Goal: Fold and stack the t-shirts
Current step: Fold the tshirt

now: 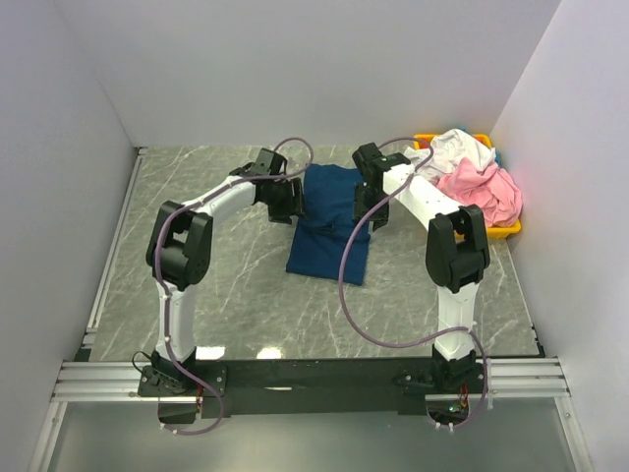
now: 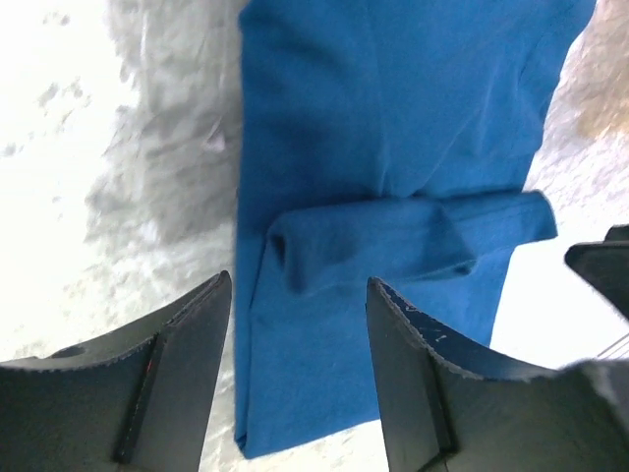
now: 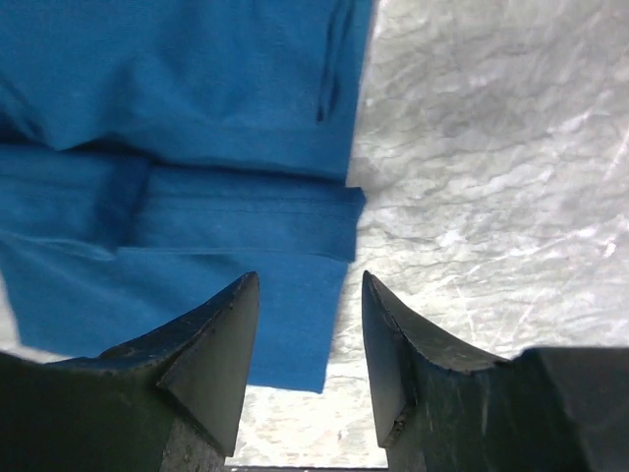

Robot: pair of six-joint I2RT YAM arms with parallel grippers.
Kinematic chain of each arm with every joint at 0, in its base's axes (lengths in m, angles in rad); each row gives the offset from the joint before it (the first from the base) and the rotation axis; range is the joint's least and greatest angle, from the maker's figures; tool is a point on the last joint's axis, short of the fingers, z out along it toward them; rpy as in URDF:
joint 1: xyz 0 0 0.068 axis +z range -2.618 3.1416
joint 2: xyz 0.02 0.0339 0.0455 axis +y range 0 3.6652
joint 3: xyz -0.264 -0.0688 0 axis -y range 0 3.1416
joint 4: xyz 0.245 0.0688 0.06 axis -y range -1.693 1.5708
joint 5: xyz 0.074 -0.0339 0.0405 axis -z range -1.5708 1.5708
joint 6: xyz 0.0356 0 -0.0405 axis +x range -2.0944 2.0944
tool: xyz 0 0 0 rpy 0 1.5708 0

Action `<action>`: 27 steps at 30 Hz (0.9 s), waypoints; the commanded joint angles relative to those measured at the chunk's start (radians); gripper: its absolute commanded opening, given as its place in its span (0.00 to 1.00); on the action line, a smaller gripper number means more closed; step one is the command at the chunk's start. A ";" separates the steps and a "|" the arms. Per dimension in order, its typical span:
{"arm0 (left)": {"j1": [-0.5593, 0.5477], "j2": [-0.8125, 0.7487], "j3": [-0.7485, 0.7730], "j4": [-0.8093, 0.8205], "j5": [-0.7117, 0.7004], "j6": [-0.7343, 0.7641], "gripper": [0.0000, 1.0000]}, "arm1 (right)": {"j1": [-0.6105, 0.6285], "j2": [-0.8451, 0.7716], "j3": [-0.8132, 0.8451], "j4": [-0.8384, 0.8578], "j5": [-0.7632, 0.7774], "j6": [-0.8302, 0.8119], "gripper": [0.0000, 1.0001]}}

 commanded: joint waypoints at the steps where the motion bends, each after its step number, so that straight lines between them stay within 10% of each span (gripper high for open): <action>1: 0.005 -0.123 -0.084 0.048 -0.013 0.004 0.63 | -0.004 -0.060 0.021 0.005 -0.080 -0.003 0.53; 27: -0.018 -0.313 -0.577 0.219 0.095 -0.077 0.57 | 0.093 0.118 0.012 0.129 -0.255 0.018 0.47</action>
